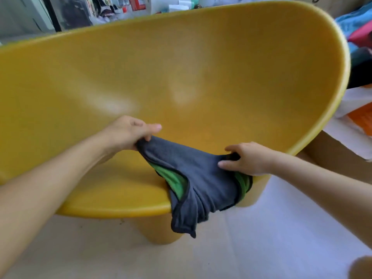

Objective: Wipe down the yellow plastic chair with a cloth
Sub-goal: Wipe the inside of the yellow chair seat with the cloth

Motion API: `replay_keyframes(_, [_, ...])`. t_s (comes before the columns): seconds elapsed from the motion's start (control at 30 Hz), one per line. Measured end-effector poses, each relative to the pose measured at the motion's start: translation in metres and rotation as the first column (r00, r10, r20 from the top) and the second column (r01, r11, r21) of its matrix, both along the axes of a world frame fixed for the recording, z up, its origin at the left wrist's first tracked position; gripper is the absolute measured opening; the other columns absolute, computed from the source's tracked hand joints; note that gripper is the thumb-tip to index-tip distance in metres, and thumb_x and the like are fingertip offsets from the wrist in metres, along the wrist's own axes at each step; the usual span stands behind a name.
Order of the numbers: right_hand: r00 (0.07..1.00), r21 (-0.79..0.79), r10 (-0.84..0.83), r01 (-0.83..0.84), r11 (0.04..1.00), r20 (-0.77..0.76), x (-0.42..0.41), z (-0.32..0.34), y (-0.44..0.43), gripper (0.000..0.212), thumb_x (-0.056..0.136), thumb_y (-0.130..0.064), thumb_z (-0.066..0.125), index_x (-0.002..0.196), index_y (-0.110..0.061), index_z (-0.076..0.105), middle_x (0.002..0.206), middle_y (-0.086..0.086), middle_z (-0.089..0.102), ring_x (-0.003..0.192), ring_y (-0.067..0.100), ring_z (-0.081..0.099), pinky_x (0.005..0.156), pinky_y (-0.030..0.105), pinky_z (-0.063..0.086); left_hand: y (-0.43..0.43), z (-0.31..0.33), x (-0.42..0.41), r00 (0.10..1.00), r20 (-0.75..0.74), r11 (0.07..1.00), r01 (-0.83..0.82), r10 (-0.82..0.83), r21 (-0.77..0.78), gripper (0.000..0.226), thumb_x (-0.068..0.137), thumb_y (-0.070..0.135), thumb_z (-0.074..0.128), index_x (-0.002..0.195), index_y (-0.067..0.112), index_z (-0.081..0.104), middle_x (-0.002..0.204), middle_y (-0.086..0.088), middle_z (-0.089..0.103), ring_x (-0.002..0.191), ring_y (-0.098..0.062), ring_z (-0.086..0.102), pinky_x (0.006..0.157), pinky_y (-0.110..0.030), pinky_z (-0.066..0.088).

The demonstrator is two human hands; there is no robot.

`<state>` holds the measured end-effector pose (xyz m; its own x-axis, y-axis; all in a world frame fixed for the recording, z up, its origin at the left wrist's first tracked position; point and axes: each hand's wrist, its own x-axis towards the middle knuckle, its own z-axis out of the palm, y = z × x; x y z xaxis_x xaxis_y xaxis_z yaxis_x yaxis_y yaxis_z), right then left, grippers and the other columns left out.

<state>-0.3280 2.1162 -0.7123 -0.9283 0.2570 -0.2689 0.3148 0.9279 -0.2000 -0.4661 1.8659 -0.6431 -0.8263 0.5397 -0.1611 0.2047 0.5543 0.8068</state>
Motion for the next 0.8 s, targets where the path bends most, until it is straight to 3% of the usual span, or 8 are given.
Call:
replay_keyframes(0.1, [0.987,0.007,0.053,-0.053,0.999,-0.150,-0.001,0.001,-0.006,0.028,0.083,-0.032,0.065,0.109,-0.022,0.069,0.107,0.004,0.068,0.105,0.027,0.061,0.085,0.035,0.051,-0.006,0.004,0.014,0.933,-0.333,0.968,0.052,-0.135,-0.245,0.025,0.069,0.020,0.083,0.075,0.022,0.059,0.067,0.007,0.057,0.063,-0.016,0.049,0.057,-0.027,0.035])
replay_keyframes(0.17, [0.972,0.001,0.089,-0.092,0.996,-0.218,0.012,0.024,-0.002,0.021,0.082,-0.020,0.067,0.102,-0.021,0.073,0.097,0.002,0.071,0.090,0.018,0.063,0.077,0.027,0.049,-0.017,0.017,0.024,0.865,-0.422,0.875,0.039,-0.271,-0.483,0.030,0.069,0.021,0.081,0.087,0.033,0.061,0.079,0.010,0.062,0.076,-0.017,0.058,0.067,-0.028,0.043])
replay_keyframes(0.23, [0.951,-0.195,0.044,-0.108,0.975,-0.305,0.027,0.063,0.015,0.016,0.084,-0.010,0.068,0.096,-0.017,0.075,0.079,0.001,0.069,0.066,0.008,0.058,0.060,0.020,0.046,-0.029,0.039,0.028,0.830,-0.461,0.816,-0.012,-0.314,-0.577,0.019,0.072,0.026,0.079,0.087,0.030,0.069,0.082,0.008,0.070,0.084,-0.019,0.064,0.076,-0.034,0.051])
replay_keyframes(0.3, [0.904,-0.538,-0.171,-0.074,0.840,-0.391,0.033,0.106,0.039,0.017,0.088,-0.004,0.063,0.095,-0.015,0.073,0.071,-0.001,0.064,0.055,0.005,0.050,0.045,0.017,0.043,-0.035,0.064,0.023,0.865,-0.445,0.869,-0.023,-0.230,-0.494,0.006,0.075,0.028,0.078,0.078,0.024,0.075,0.073,0.003,0.074,0.077,-0.018,0.066,0.072,-0.035,0.051])
replay_keyframes(0.37, [0.860,-0.705,-0.327,-0.051,0.708,-0.391,0.018,0.140,0.061,0.018,0.093,-0.004,0.057,0.097,-0.014,0.072,0.079,0.001,0.062,0.061,0.009,0.050,0.044,0.016,0.044,-0.029,0.082,0.008,0.913,-0.404,0.960,-0.060,-0.058,-0.275,0.009,0.079,0.028,0.075,0.074,0.020,0.075,0.072,0.000,0.074,0.070,-0.017,0.061,0.066,-0.028,0.044])
replay_keyframes(0.53, [0.680,-0.716,-0.512,-0.028,0.697,-0.525,-0.039,0.181,0.069,0.012,0.092,-0.004,0.060,0.091,-0.013,0.068,0.104,0.009,0.061,0.098,0.026,0.062,0.066,0.032,0.061,0.010,0.100,-0.033,0.771,-0.612,0.967,-0.251,0.177,-0.037,0.020,0.087,0.035,0.065,0.076,0.018,0.066,0.063,-0.001,0.057,0.067,-0.027,0.054,0.055,-0.030,0.033])
replay_keyframes(0.67, [0.480,-0.662,-0.520,-0.188,0.726,-0.707,-0.021,0.213,0.069,0.011,0.089,-0.006,0.065,0.098,-0.012,0.068,0.104,0.007,0.064,0.099,0.019,0.065,0.073,0.028,0.060,0.003,0.129,-0.033,0.639,-0.683,0.933,-0.185,0.354,0.310,0.010,0.082,0.031,0.071,0.076,0.025,0.065,0.068,-0.001,0.060,0.072,-0.028,0.057,0.065,-0.036,0.043])
replay_keyframes(0.8, [0.550,-0.565,-0.366,-0.247,0.787,-0.751,0.021,0.192,0.063,0.014,0.089,-0.002,0.061,0.102,-0.002,0.067,0.094,0.008,0.064,0.090,0.018,0.065,0.069,0.019,0.059,-0.023,0.117,0.007,0.759,-0.641,0.993,-0.104,0.109,0.046,0.010,0.074,0.023,0.079,0.072,0.028,0.070,0.069,0.005,0.066,0.071,-0.015,0.057,0.063,-0.027,0.039])
